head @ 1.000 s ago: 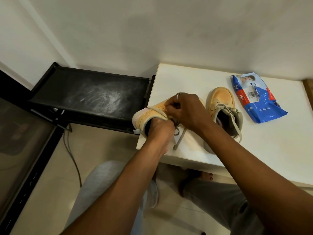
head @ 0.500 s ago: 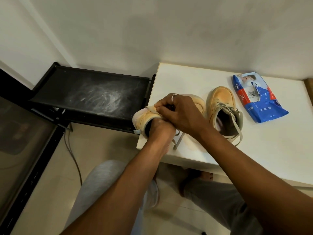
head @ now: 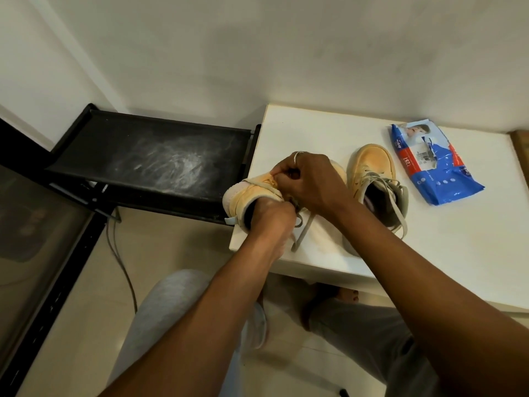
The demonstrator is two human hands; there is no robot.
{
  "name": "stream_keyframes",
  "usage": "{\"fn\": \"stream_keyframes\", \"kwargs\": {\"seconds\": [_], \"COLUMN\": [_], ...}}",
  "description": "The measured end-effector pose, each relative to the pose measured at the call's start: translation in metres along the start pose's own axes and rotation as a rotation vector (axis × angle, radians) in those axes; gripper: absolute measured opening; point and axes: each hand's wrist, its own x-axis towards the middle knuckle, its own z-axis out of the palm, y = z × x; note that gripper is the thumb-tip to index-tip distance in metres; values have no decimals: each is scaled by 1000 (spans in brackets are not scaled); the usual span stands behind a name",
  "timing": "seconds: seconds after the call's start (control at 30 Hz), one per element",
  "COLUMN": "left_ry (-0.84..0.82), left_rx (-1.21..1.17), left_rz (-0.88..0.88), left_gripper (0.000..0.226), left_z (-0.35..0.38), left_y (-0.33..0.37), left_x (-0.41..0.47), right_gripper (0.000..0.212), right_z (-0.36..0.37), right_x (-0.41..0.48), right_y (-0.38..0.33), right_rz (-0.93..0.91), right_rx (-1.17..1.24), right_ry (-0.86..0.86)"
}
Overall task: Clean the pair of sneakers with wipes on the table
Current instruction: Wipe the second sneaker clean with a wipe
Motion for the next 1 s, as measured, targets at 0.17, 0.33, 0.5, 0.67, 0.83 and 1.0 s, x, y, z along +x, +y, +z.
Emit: {"fn": "stream_keyframes", "kwargs": {"seconds": [0.17, 0.33, 0.5, 0.67, 0.83, 1.0], "left_ry": [-86, -2, -23, 14, -11, -55], "left_rx": [-52, -35, -2, 68, 55, 60], "left_rz": [152, 19, 50, 89, 141, 95], "left_gripper": [27, 4, 19, 14, 13, 29], "left_z": [2, 0, -1, -1, -1, -2], "left_y": [-5, -1, 1, -1, -4, -5], "left_x": [-7, -12, -7, -9, -10, -6], "right_gripper": [13, 17, 12, 16, 9, 19], "right_z": [-2, 3, -18, -8, -25, -27], "right_x": [-5, 0, 3, -3, 3, 4], "right_y": [-7, -2, 3, 8, 13, 18], "right_rz": [-73, -45, 21, -11, 106, 98], "right_rx": [141, -55, -28, -67, 74, -18], "right_ry": [-77, 38, -146, -4, -250, 63]}}
